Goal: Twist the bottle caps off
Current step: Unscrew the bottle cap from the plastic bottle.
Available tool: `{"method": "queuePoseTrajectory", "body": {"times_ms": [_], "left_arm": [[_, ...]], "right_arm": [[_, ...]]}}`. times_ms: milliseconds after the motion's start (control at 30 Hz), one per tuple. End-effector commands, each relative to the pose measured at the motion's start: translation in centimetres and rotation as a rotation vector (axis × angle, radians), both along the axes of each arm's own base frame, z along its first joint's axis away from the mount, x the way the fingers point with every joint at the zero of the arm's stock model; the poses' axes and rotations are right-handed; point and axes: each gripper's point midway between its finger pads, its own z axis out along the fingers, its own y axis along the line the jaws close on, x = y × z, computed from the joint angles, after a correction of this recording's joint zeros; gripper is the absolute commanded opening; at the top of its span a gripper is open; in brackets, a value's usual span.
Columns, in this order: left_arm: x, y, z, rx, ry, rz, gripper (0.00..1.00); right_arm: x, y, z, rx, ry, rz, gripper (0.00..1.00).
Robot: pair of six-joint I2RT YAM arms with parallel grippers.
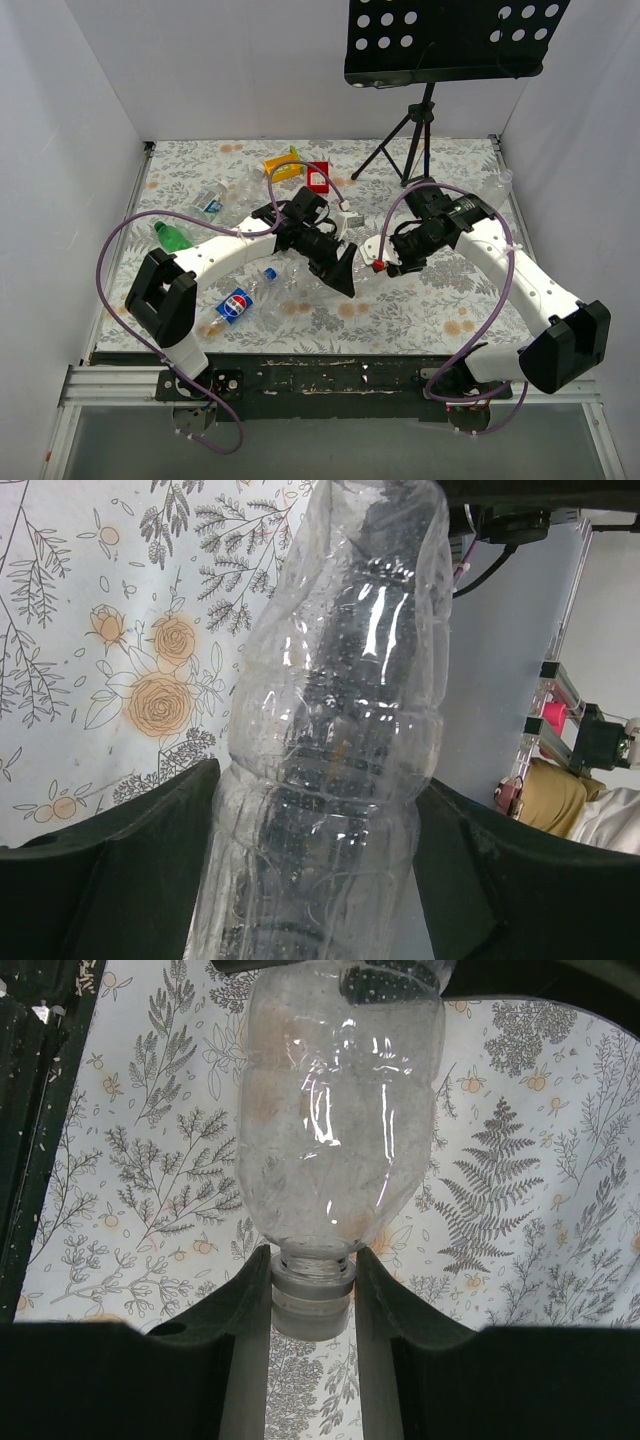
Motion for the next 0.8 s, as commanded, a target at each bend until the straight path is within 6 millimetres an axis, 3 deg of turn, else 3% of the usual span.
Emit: {"method": "queuePoseTrajectory", "body": {"times_ms": [0,67,233,400,467,600,767], "left_arm": [[0.1,-0.8,1.4,-0.046,-0.013,-0.021,0.60],[0.1,-0.8,1.4,-0.043,-0.009,-0.020,0.54],[0.4,-0.8,1.5,-0.040,-0.021,-0.005,0.25],[0.4,-0.8,1.9,-0.047,-0.036,-0.005,0.18],[0.5,-0.6,1.7,-0.045,-0.049,-0.004,0.14],[1.1,0.3,1.0,-0.008,-0.128,0.027,0.08],[2.1,1.9,0.7,0.010,-0.294,0.075,0.08]], "right_arm": [[-0.6,0.7,0.9,0.050,0.000,0.009,0.01],[-0.6,0.6,0.7,0.046,0.003,0.008,0.01],[-0.8,0.5,0.6,0.045,0.010,0.008,0.01],[-0.9,0.8,0.8,0.063,0.025,-0.008,0.01],[-0.7,1.1,1.3,0.077,0.037,-0.041,0.10],[0.1,1.4,2.1,0.091,0.066,-0.142,0.50],[-0.1,1.5,3.2,0.136,0.080,-0.228,0.74]]}}
